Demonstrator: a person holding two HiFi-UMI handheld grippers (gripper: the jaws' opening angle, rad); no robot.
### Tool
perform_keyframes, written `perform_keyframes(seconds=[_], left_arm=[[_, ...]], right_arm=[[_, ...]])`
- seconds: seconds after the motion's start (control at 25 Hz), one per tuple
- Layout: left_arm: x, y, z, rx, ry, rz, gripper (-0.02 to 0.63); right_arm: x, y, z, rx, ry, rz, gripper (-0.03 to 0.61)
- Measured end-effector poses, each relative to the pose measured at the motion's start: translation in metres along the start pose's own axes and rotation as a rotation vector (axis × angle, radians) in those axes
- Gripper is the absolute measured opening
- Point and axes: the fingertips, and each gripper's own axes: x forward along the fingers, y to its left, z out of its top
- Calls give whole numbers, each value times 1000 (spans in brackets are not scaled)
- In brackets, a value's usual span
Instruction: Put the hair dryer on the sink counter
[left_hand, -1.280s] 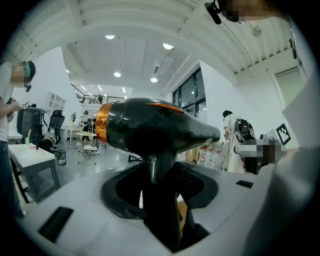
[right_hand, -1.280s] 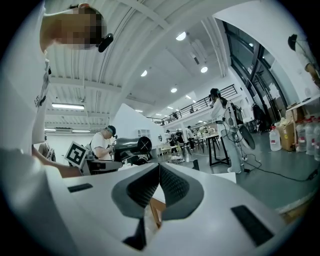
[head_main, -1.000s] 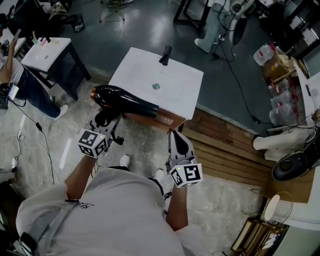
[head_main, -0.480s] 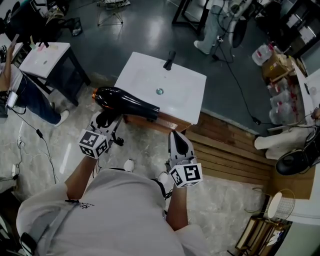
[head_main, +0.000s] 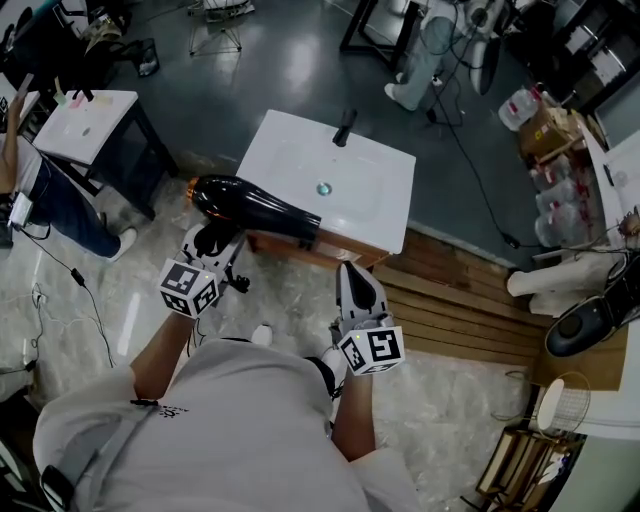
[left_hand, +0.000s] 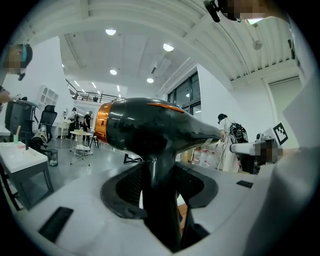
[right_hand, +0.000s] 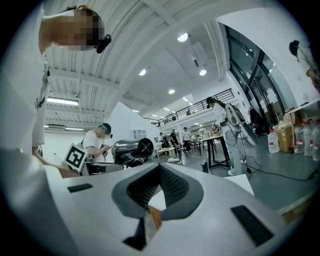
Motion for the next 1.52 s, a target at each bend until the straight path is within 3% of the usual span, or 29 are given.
perform_keyframes(seconds=[0.92,1.52], left_arm=[[-18,60,-5,-23,6,4,183],[4,67,-11,-35,15,9,183]], right_arm=[[51,43,-8,-31,34,17,8],[67,24,-30,-25,96,-19,8]])
